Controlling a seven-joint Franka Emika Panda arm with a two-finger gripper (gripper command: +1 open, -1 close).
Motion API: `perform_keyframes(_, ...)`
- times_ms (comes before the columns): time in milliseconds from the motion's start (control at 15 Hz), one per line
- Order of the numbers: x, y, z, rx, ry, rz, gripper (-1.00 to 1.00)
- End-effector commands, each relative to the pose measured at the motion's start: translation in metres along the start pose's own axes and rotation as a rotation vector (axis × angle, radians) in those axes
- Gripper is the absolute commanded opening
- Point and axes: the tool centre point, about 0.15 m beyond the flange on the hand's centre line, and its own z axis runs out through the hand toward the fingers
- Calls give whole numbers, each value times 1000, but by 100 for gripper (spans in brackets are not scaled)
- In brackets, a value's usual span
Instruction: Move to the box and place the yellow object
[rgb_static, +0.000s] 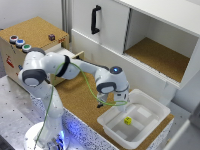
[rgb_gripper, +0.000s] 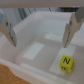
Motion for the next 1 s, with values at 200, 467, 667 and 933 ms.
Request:
perform_keyframes(200, -112, -34, -94, 231, -10, -339, 100)
perform_keyframes(467, -108, -82, -101, 374, -75, -579, 100)
perform_keyframes(667, -121, -113, -91, 425, -120, -775, 100)
perform_keyframes(933, -152, -153, -87, 470, -161, -965, 100)
